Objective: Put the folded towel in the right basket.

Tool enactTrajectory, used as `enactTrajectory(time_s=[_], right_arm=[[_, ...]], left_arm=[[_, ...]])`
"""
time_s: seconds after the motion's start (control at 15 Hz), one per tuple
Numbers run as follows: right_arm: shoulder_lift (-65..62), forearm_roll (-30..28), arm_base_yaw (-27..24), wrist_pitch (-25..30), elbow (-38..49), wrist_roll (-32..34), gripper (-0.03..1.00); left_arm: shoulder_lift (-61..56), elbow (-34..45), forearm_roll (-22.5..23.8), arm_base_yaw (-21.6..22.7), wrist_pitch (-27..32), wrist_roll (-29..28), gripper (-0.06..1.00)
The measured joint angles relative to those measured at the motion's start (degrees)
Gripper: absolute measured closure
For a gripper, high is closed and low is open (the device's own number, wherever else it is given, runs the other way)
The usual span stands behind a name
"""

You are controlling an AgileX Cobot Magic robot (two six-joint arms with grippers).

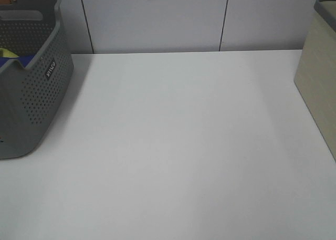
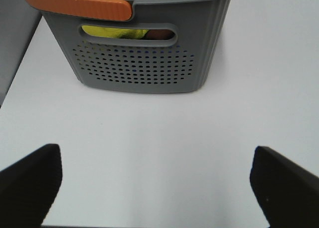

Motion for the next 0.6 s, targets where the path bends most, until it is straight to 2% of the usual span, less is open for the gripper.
enactTrajectory(time_s=[0.6], right_arm=[[0.0, 0.0, 0.0, -0.3, 0.0, 0.0, 0.0]], left_arm=[[0.0, 0.0, 0.0, 0.0, 0.0, 0.0, -0.05]])
